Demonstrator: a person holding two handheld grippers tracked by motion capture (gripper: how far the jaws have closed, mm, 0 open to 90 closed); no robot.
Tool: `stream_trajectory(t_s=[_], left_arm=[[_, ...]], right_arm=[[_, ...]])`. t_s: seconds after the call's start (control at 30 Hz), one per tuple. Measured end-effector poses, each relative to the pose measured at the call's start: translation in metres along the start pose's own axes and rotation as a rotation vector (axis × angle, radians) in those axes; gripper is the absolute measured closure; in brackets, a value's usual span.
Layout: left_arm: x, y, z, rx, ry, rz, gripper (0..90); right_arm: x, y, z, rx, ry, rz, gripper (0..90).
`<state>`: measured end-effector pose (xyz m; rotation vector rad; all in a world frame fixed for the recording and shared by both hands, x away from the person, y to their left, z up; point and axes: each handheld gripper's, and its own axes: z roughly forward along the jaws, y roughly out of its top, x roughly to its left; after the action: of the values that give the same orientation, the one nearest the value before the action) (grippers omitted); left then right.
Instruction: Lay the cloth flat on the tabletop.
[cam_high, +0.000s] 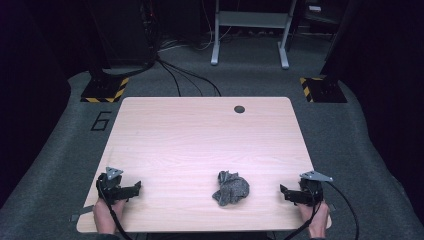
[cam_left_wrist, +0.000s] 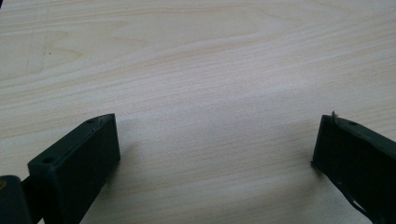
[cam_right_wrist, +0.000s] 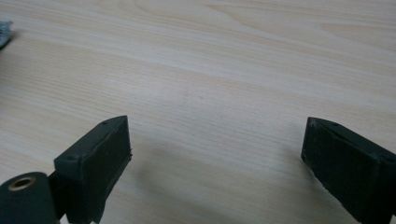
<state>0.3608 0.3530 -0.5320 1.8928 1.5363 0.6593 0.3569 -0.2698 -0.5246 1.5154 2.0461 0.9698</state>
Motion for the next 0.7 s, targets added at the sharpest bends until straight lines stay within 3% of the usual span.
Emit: stream_trajectory(t_s=[0.2,0.33,0.5,0.7], left_arm=[[0.000,0.000,0.000,-0.001,0.000,-0.001,0.5],[0.000,0.000,0.000,-0.001,0.000,-0.001,0.5],[0.000,0.000,0.000,-0.001,0.001,-0.001,0.5],[0.000,0.000,0.000,-0.001,0.001,-0.001,0.5]], right_arm=[[0.021,0.007,-0.008,-0.018,0.059,-0.039,7.7],[0.042,0.016,-0.014,-0.031,0.116,-0.078,7.8],[0.076,0.029,-0.017,-0.029,0.188,-0.169,7.8],[0.112,0.042,-0.014,-0.022,0.272,-0.245,7.9]])
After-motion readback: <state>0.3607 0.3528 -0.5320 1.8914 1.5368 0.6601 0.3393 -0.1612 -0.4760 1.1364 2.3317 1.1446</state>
